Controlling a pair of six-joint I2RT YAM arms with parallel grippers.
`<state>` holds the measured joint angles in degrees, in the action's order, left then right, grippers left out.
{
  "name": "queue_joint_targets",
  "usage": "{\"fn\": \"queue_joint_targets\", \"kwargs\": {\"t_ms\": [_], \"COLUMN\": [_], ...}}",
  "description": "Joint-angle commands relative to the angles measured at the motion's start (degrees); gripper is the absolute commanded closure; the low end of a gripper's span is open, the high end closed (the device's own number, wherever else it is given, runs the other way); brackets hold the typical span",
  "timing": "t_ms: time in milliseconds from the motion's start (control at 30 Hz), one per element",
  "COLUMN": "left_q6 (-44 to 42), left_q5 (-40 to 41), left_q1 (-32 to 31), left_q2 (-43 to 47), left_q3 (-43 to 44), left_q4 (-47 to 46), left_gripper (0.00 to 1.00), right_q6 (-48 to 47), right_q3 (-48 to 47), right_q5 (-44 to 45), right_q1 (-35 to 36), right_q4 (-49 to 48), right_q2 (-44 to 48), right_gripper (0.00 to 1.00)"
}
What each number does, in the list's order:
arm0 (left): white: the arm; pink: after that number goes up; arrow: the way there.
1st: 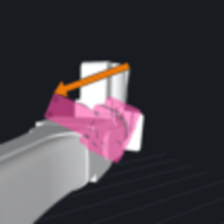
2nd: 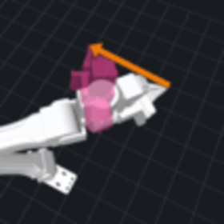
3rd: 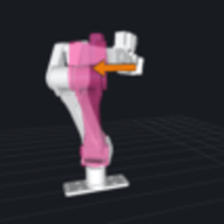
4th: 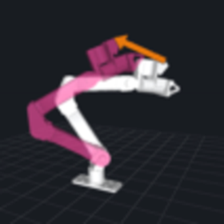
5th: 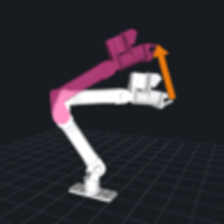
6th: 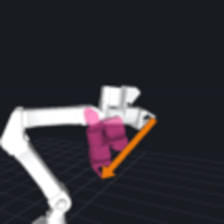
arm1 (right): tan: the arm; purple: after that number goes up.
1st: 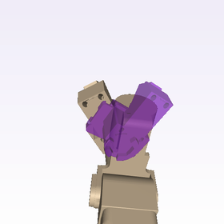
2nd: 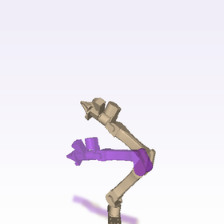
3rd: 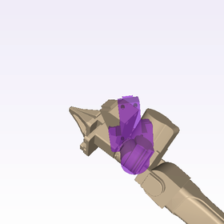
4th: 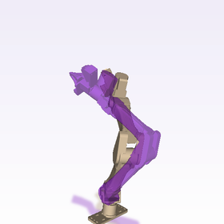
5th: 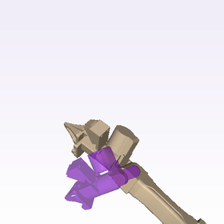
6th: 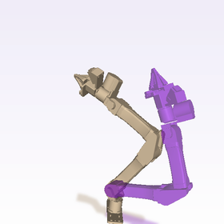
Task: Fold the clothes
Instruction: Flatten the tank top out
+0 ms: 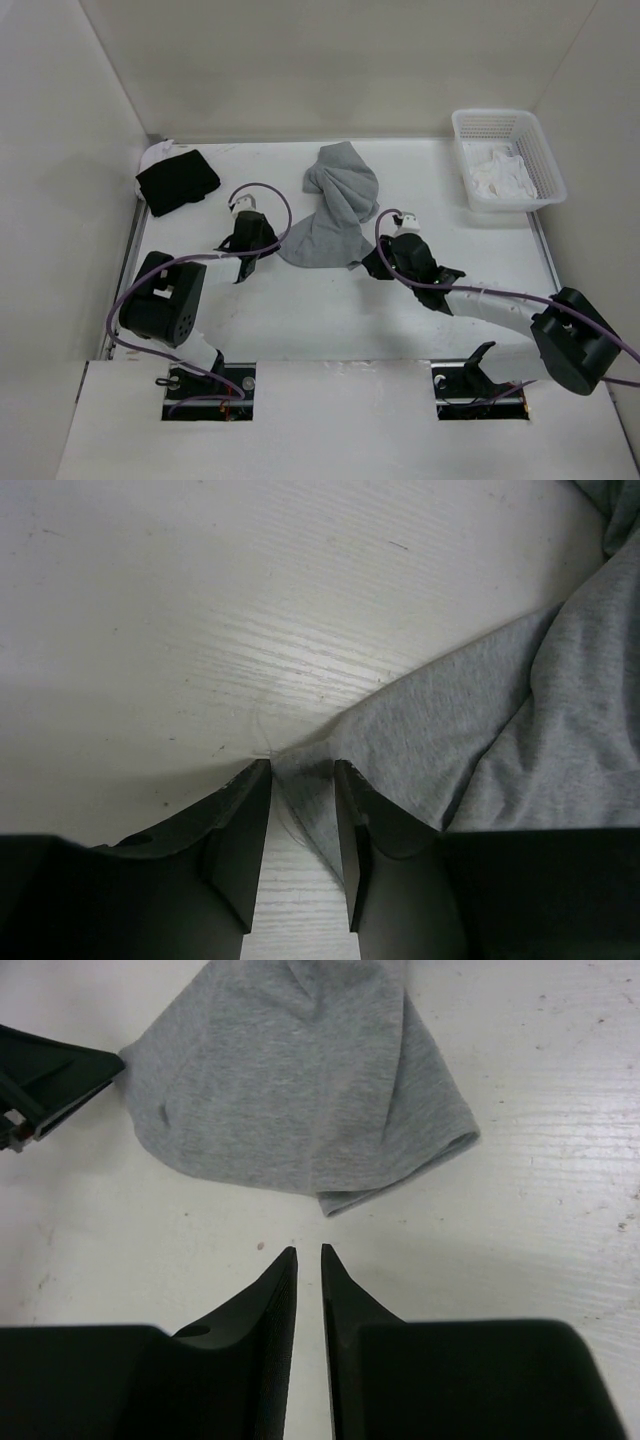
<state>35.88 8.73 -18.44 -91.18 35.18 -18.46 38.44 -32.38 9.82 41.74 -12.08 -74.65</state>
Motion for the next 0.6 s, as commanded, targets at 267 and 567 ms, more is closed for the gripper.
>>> {"fn": "queue_joint_targets", "kwargs": {"t_ms": [267, 567], "left_q6": [-0.2, 4.1], "left_q5": [3.5, 5.3], "left_q1": [-0.6, 0.7], "left_q2": [-1.1, 26.9], "left_q3": [1.6, -4.8], "left_q4": [-0.9, 3.9], "left_gripper": [0.95, 0.98], "right_q6": [1.0, 2.5], "right_q3": [0.8, -3.6], "right_q5": [1.5, 4.0], "right_q1": [0.3, -3.8], "right_q4": [-6.6, -0.3], "right_q2": [-1.3, -8.4], "right_gripper": [0.56, 0.39]}}
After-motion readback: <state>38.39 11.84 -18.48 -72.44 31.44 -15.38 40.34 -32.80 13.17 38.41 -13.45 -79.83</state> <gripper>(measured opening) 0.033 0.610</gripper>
